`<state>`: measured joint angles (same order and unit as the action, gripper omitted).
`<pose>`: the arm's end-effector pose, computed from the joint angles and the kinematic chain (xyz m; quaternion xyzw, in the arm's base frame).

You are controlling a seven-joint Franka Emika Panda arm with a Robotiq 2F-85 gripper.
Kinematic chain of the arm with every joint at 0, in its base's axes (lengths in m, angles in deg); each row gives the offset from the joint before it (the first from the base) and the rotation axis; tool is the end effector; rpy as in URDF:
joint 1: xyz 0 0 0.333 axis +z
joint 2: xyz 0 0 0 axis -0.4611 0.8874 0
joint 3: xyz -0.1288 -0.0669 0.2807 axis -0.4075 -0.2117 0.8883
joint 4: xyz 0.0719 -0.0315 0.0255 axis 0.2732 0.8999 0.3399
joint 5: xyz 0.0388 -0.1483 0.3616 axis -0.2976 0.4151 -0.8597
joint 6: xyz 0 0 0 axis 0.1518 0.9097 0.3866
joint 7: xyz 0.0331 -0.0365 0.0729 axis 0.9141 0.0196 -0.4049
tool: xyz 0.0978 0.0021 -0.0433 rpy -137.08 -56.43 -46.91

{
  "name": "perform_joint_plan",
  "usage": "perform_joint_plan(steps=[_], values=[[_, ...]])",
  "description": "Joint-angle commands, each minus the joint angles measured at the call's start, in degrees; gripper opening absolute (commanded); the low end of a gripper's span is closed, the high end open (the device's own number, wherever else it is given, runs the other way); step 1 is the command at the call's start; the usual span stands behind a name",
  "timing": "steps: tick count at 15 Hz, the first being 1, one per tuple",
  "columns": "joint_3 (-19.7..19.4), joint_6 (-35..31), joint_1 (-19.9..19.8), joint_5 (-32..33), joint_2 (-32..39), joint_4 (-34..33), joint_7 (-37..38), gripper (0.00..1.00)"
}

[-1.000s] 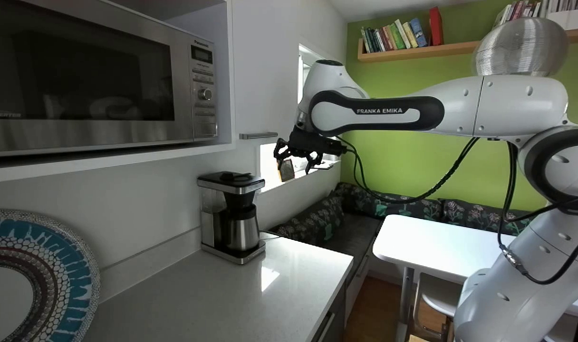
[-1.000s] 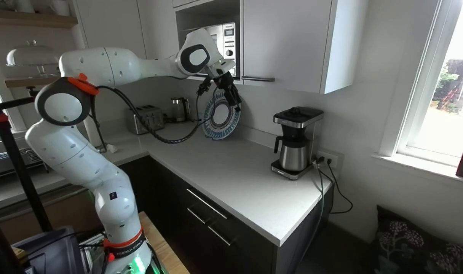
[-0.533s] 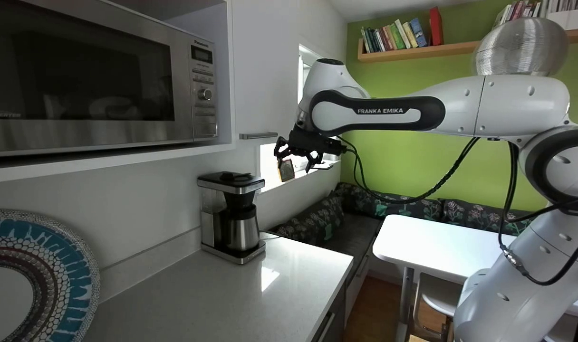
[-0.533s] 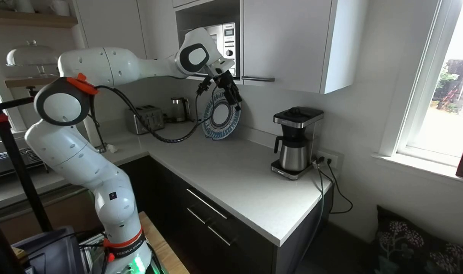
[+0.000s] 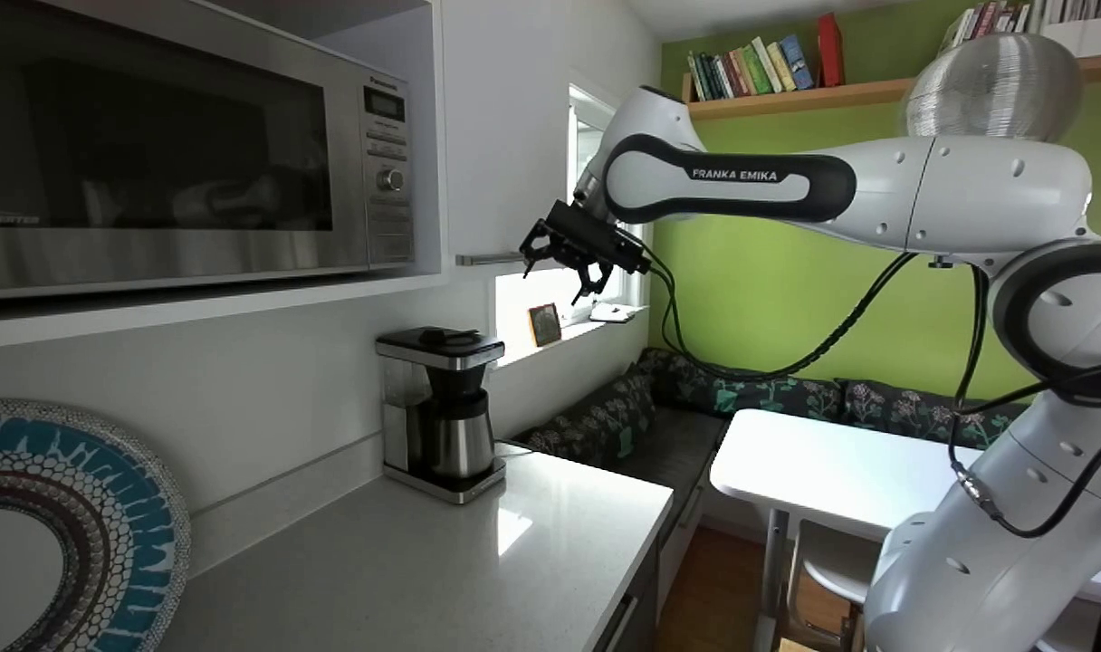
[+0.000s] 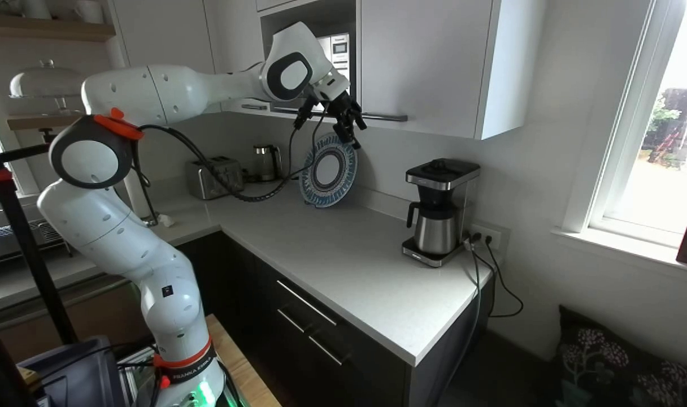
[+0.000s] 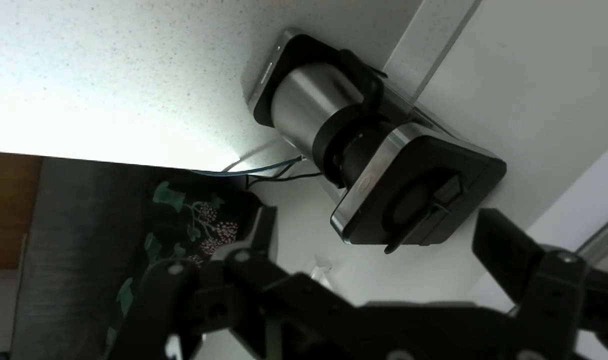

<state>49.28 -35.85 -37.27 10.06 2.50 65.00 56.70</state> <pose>0.4445 -0.0630 0.7508 -0.8038 0.4985 -0.3070 0.1055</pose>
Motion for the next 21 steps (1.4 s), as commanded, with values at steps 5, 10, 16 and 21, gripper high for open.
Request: perform_joint_plan(steps=[5,10,16,21], values=[[-1.1,-8.8,0.6,-6.0,1.5,-2.4,2.2,1.0],[-2.0,-7.9,1.2,-9.8,5.3,-5.9,1.6,1.0],[-2.4,-7.0,2.3,-12.6,10.2,-10.7,0.9,1.0],[-2.3,-4.7,3.1,-12.8,13.0,-13.4,1.6,1.0]])
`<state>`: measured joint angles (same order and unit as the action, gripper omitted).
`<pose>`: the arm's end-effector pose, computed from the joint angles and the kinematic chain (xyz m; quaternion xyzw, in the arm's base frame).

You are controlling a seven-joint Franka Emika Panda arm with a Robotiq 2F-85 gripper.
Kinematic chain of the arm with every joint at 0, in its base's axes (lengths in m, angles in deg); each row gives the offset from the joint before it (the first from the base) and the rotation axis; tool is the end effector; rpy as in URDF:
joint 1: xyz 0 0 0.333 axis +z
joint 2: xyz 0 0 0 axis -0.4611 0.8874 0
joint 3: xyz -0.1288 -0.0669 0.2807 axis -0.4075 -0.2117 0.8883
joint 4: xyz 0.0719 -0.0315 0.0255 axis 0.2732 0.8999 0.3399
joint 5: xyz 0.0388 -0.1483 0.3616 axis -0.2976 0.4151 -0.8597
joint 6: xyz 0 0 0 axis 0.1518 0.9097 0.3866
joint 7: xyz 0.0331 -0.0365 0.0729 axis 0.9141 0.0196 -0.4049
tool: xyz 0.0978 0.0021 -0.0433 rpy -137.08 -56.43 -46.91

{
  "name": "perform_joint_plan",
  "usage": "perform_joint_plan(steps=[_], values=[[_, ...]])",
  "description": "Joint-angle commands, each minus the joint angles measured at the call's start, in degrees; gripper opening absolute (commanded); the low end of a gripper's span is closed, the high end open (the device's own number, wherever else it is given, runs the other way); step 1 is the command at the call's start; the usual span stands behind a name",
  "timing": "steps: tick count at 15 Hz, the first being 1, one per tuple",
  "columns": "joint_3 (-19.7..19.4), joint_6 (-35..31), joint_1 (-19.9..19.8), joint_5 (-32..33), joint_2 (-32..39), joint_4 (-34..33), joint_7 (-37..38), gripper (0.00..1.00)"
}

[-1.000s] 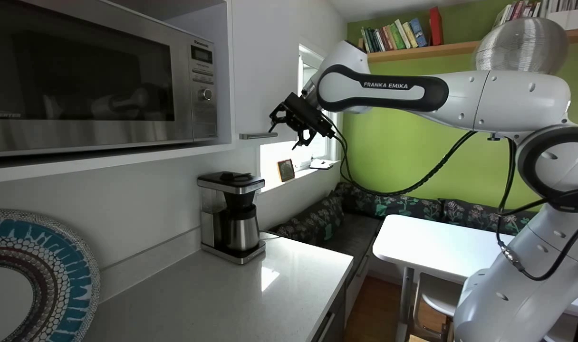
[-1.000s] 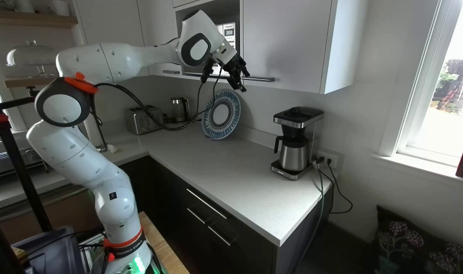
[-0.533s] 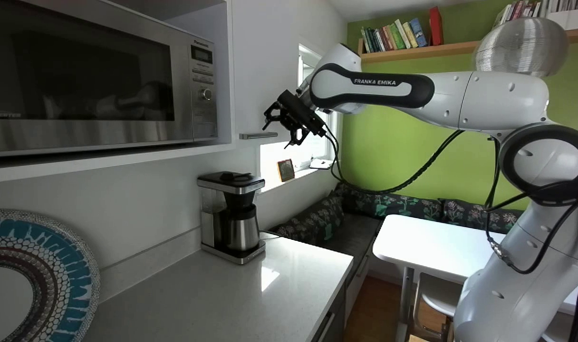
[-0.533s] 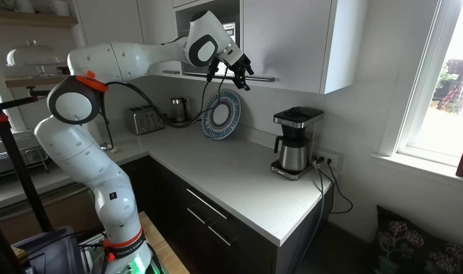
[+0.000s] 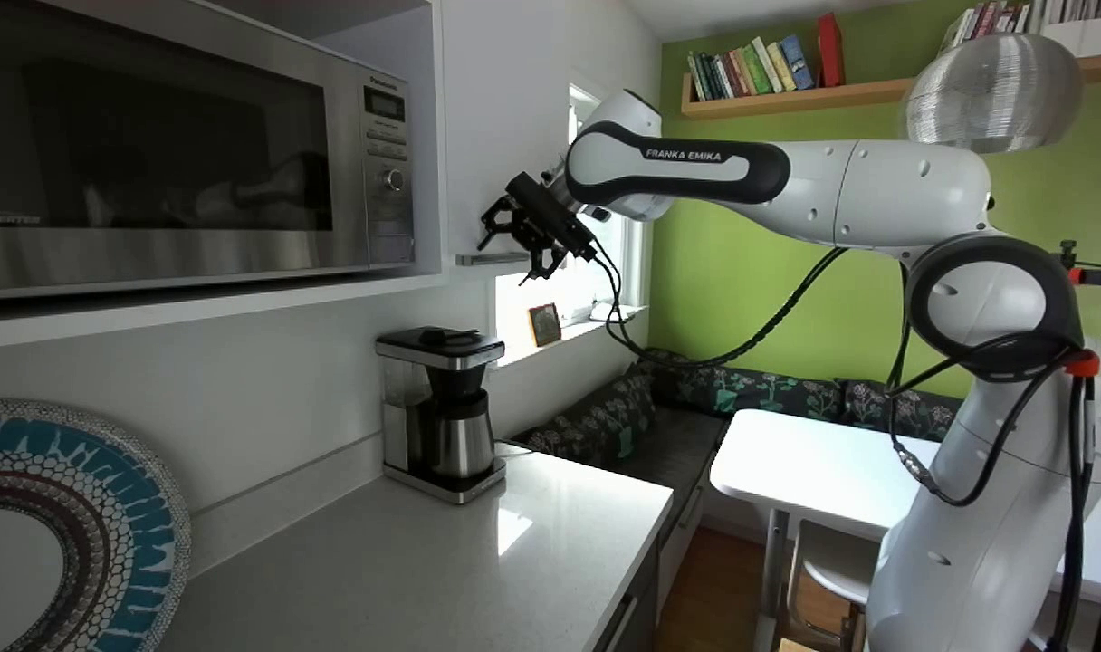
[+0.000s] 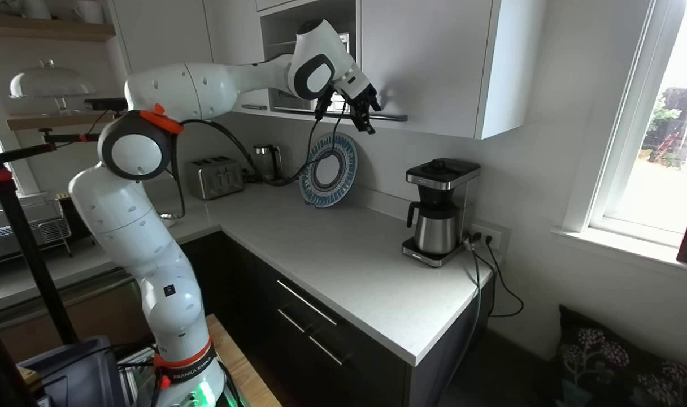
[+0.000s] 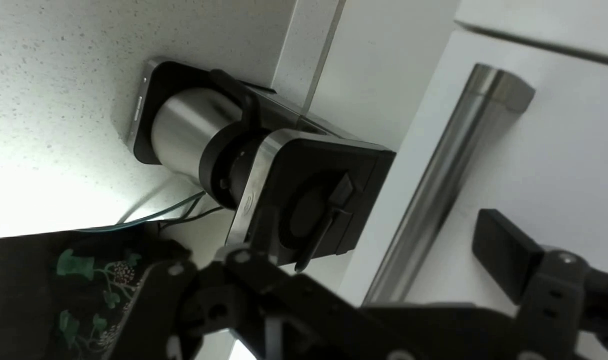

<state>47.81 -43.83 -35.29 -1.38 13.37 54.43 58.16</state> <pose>0.5099 -0.0650 0.7727 -0.7630 0.5138 -0.3184 0.2291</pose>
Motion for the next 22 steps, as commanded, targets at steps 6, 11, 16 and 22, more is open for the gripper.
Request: perform_joint_plan(steps=[6,11,16,22], values=[[-0.5,13.0,0.8,2.3,2.9,-5.7,1.0,1.0],[-1.7,18.3,0.2,4.4,1.1,-5.5,-1.2,1.0],[-4.4,23.0,-0.6,4.2,-2.4,-1.4,-6.7,1.0],[-7.6,25.6,-1.8,3.2,-8.4,2.7,-15.2,1.0]])
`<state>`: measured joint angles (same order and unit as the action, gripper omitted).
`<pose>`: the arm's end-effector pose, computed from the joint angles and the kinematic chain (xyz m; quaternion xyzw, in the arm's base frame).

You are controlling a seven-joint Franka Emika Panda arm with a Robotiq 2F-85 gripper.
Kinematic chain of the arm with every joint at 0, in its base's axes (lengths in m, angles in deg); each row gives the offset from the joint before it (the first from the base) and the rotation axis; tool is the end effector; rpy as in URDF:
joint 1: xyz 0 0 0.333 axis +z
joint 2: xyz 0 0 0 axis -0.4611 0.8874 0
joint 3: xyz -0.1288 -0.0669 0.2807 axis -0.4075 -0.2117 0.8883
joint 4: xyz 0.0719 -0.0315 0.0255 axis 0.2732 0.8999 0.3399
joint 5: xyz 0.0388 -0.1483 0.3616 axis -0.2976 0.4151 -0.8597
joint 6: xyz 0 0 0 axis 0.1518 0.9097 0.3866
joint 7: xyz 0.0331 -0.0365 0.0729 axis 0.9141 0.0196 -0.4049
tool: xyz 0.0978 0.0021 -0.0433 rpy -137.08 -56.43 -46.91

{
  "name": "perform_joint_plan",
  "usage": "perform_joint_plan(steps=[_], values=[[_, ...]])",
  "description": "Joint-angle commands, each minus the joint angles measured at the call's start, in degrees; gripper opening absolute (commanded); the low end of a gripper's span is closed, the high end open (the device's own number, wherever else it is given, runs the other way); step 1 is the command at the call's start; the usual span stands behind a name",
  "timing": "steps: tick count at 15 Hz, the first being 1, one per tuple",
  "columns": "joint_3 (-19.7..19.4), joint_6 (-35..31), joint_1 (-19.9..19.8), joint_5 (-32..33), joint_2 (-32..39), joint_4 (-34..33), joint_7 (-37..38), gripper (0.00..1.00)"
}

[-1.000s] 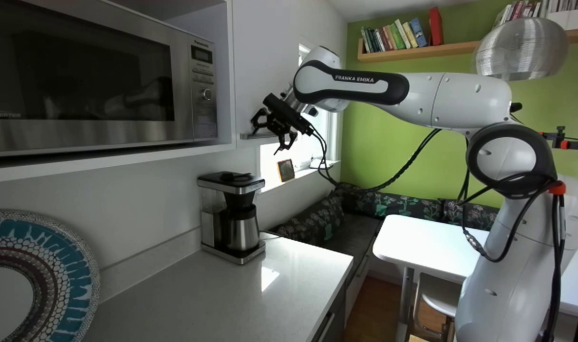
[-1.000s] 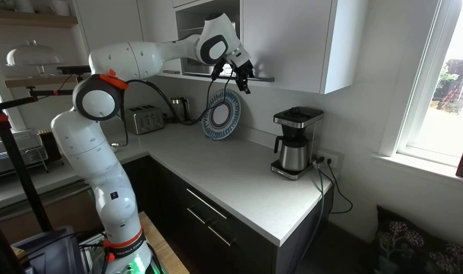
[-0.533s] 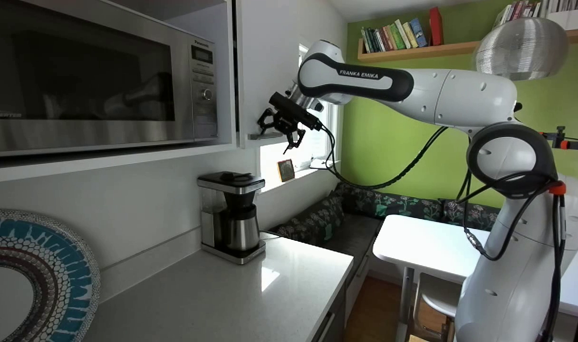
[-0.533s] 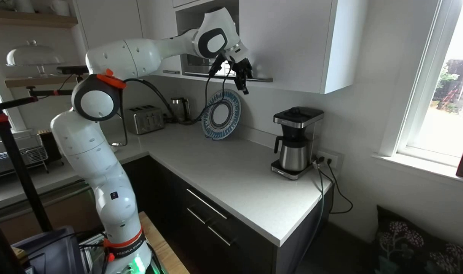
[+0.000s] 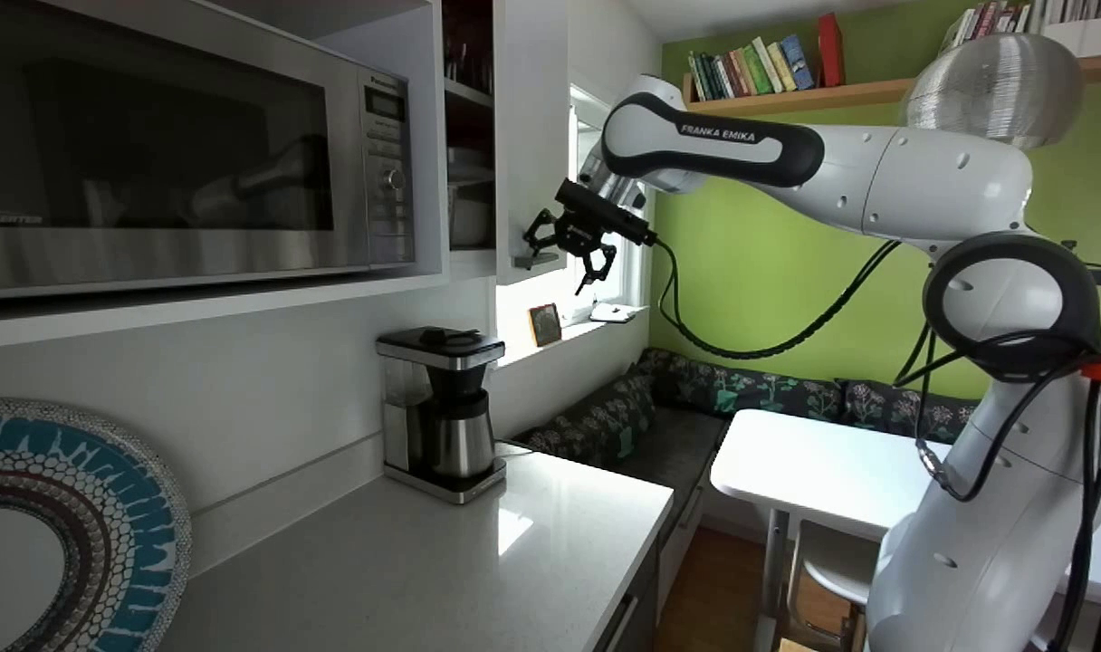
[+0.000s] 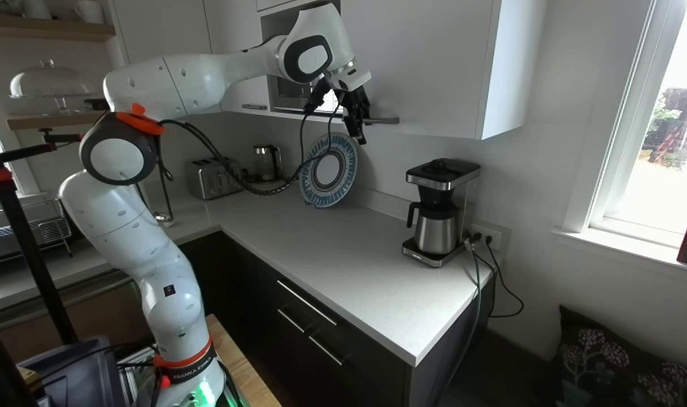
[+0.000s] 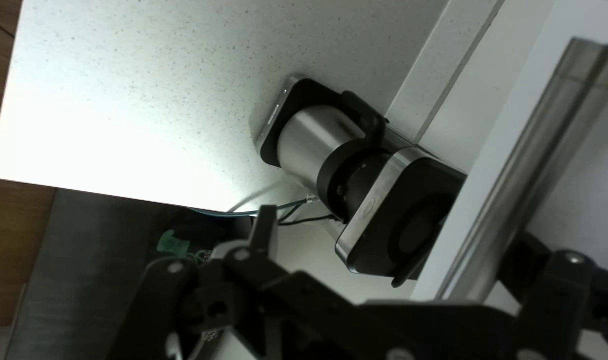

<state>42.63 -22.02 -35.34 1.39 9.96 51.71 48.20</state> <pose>0.4587 -0.1075 0.7742 -0.8313 0.4889 -0.2245 0.1394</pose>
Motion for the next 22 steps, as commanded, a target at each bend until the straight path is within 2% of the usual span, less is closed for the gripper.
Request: perform_joint_plan(steps=[1,5,6,7,8,14,18,22], values=[[-2.9,6.2,-2.3,1.3,-5.7,5.4,-6.2,1.0],[-4.8,10.9,-4.9,3.0,-8.8,6.6,-11.2,1.0],[-4.9,9.5,-5.3,2.0,-9.1,7.3,-12.0,1.0],[-3.7,7.6,-4.1,-0.9,-6.7,3.4,-11.4,1.0],[-3.9,7.4,-4.2,-1.5,-6.9,3.6,-12.3,1.0],[-3.4,7.4,-4.1,-1.5,-6.2,3.0,-12.1,1.0],[-7.1,10.2,-3.1,-3.8,-5.1,1.9,-24.7,1.0],[-11.4,15.4,-3.7,-8.1,-3.9,-0.7,-33.1,1.0]])
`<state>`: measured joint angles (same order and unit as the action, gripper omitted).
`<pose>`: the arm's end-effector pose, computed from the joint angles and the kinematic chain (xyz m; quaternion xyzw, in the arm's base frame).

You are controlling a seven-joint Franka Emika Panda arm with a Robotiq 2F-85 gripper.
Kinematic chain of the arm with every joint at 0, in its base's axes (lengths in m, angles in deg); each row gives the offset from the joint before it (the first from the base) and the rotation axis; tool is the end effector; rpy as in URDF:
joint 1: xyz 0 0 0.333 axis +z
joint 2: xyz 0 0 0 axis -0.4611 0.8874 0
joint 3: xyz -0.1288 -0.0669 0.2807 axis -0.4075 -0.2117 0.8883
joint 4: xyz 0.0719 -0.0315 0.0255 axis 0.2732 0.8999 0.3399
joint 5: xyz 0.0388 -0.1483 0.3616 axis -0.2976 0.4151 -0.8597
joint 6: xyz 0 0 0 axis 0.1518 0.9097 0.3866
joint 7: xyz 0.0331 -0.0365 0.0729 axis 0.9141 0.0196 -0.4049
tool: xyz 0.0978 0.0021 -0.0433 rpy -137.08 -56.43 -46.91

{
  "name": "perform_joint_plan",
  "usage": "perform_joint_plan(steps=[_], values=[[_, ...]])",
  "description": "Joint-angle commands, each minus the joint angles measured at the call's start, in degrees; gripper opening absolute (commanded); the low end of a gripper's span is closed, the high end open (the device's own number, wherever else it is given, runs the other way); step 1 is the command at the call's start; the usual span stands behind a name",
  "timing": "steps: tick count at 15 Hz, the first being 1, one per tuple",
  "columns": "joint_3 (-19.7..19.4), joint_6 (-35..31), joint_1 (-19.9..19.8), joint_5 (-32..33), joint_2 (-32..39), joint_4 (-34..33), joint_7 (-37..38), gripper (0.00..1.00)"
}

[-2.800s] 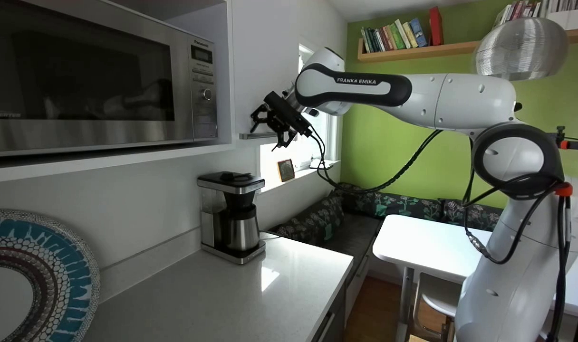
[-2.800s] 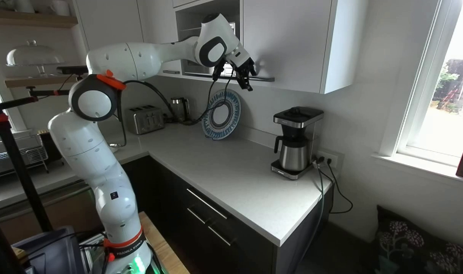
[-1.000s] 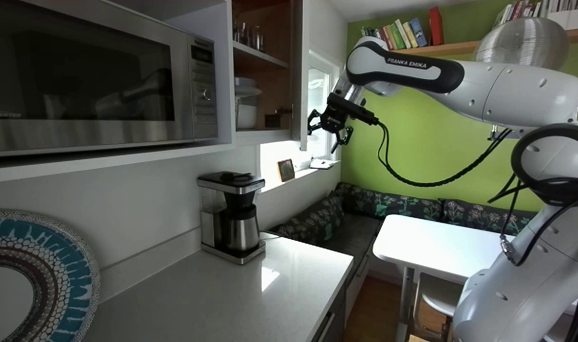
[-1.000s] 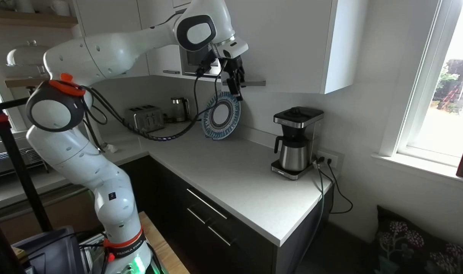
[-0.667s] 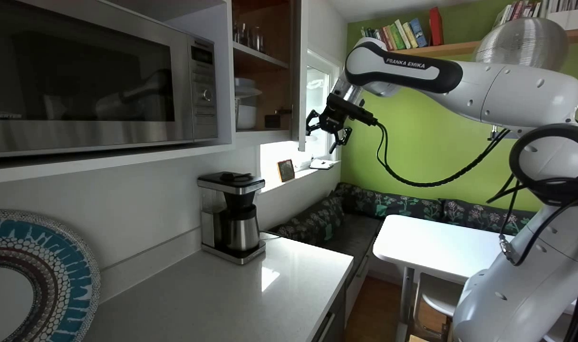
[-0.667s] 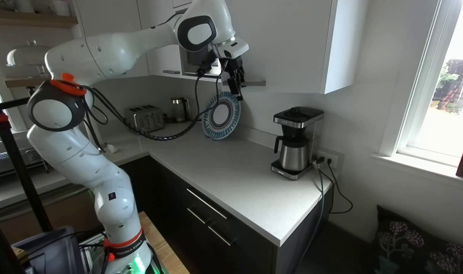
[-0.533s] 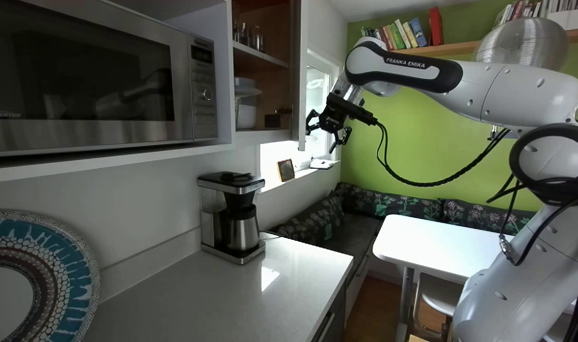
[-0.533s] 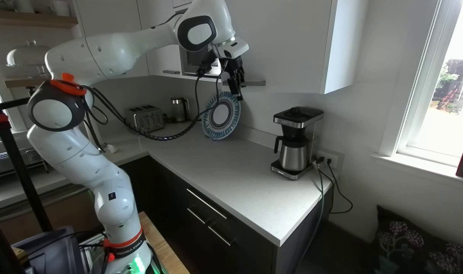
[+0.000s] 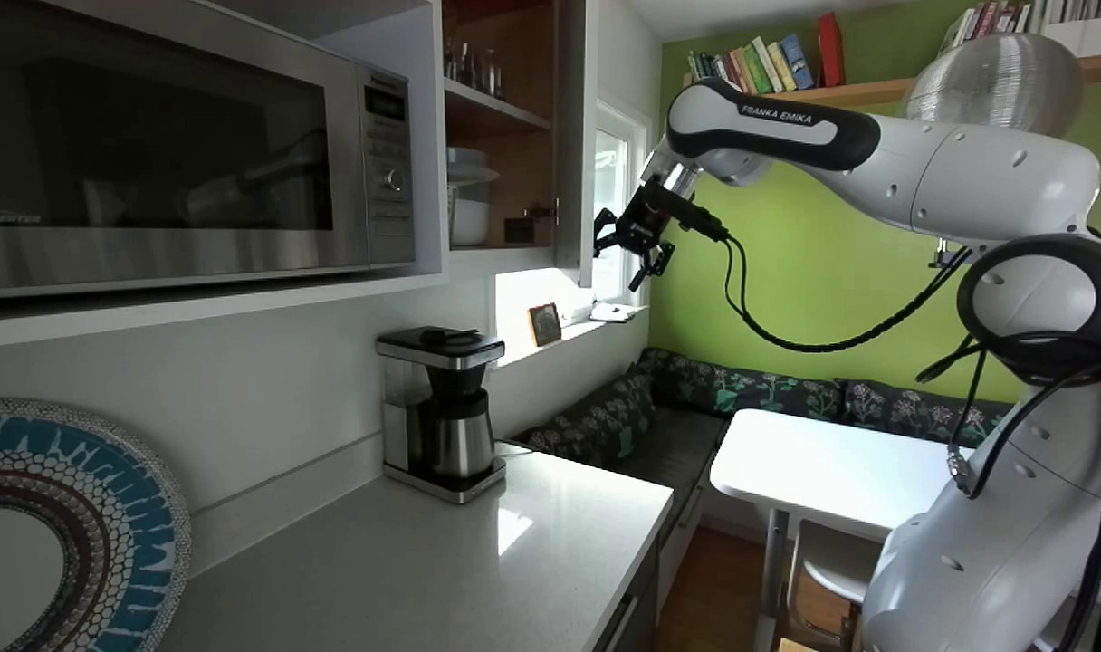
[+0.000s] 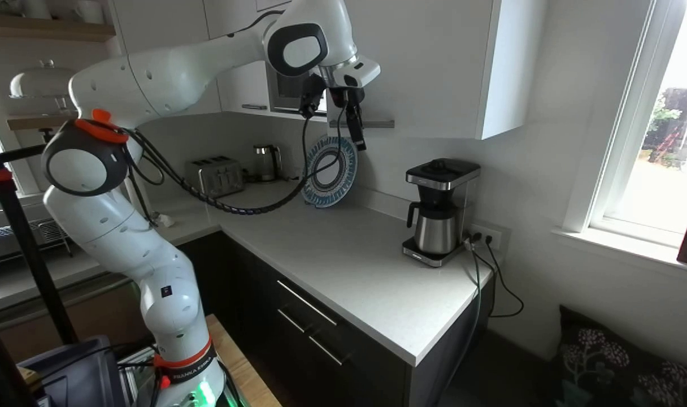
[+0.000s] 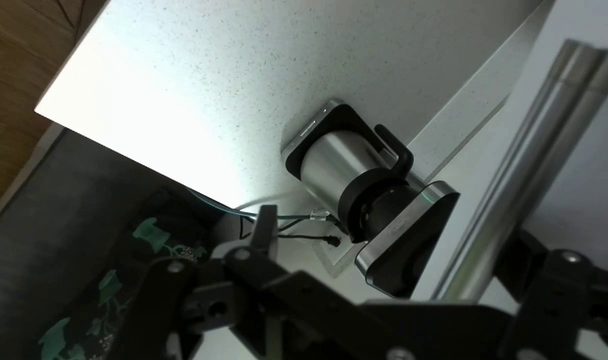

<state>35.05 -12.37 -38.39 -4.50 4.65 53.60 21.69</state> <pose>0.3874 -0.1813 0.7770 -0.8993 0.3615 -0.2008 0.1425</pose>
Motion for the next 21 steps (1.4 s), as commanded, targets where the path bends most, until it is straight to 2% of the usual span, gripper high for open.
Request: perform_joint_plan(steps=[1,6,13,21], values=[[-4.7,7.5,-1.0,-2.2,1.8,-3.5,-8.2,1.0],[-8.6,13.2,-2.8,0.7,3.8,-8.4,-16.5,1.0],[-14.2,13.3,-3.5,-0.8,5.6,-10.0,-29.8,1.0],[-19.3,15.5,-5.1,-3.2,10.2,-15.3,-37.1,1.0]])
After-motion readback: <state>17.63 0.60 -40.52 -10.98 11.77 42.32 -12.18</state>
